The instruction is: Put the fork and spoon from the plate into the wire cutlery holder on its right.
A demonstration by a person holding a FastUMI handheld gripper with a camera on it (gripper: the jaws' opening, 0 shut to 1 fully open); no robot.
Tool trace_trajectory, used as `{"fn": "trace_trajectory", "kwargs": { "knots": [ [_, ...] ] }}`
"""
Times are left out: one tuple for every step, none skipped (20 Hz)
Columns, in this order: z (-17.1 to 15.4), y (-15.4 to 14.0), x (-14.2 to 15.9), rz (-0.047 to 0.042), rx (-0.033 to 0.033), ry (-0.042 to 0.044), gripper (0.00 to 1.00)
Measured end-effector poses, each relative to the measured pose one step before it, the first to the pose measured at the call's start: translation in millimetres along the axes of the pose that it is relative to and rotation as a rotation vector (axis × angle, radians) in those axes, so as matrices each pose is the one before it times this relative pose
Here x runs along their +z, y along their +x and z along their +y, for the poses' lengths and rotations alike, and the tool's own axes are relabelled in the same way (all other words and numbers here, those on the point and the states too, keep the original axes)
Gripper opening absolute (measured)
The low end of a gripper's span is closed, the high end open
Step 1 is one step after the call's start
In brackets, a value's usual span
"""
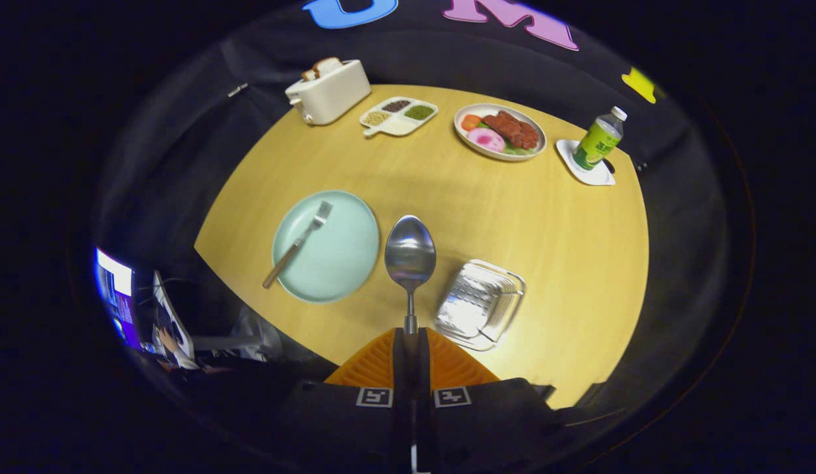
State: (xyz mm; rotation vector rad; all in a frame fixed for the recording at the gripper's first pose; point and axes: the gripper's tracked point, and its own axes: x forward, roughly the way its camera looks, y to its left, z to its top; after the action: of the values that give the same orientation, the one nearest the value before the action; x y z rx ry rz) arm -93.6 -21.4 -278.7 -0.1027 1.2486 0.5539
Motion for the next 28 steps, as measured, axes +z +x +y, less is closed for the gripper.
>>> {"fn": "trace_trajectory", "kwargs": {
  "knots": [
    [-13.30,-4.21,-12.74,0.08006,-0.01411,-0.03235,0.08],
    [-8.42,-0.51,-4.98,0.05103,-0.01139,-0.02748,0.08],
    [-5.56,2.15,-6.80,0.05909,-0.00083,-0.01413,0.08],
    [-2.21,2.80,-5.19,0.06036,0.00665,-0.00926,0.08],
    [-1.65,4.35,-4.01,0.05657,0.00437,-0.01318,0.08],
    [-3.30,5.78,-2.84,0.05402,-0.00586,-0.01587,0.08],
    [-5.63,6.51,-1.67,0.05604,-0.02209,-0.01894,0.08],
    [-7.58,6.66,-1.15,0.04970,-0.03659,-0.02239,0.08],
    [-7.87,3.85,1.95,0.03558,-0.03509,-0.01765,0.08],
    [-0.63,1.28,4.61,0.01983,-0.00146,-0.00417,0.08],
    [2.38,2.51,2.07,0.02297,0.00375,-0.00200,0.09],
    [-0.64,2.61,2.27,0.01440,0.00402,-0.00515,0.10],
    [-0.55,1.03,2.26,0.01566,-0.00151,-0.00151,0.11],
    [-2.03,0.37,4.08,0.00639,-0.00371,0.00291,0.13],
    [-2.32,0.47,4.79,-0.00484,-0.00409,0.00932,0.15],
    [-1.59,-0.17,4.51,-0.00944,-0.00257,0.01202,0.18],
    [1.88,-0.08,2.76,-0.01514,0.00533,0.01354,0.20],
    [-0.21,-0.35,3.03,-0.02154,0.00309,0.00786,0.25],
    [-0.88,-2.20,3.86,-0.03384,0.00108,0.00869,0.32],
    [0.25,-5.54,3.49,-0.05014,-0.00160,0.01917,0.46],
    [2.39,-7.77,4.86,-0.06436,0.00336,0.02503,0.60],
    [2.14,-9.97,6.48,-0.07606,-0.00039,0.03025,0.60],
    [2.37,-12.61,8.64,-0.08260,-0.00207,0.03713,0.60],
    [7.12,-12.63,11.30,-0.09279,0.00539,0.04701,0.60],
    [14.27,-11.54,11.93,-0.09604,0.02432,0.04238,0.59],
    [20.46,-9.96,12.85,-0.09493,0.03041,0.04971,0.60],
    [23.13,-4.74,8.50,-0.06184,0.03671,0.04378,0.60],
    [29.20,-1.09,6.30,-0.05553,0.04133,0.04739,0.60]
  ]
}}
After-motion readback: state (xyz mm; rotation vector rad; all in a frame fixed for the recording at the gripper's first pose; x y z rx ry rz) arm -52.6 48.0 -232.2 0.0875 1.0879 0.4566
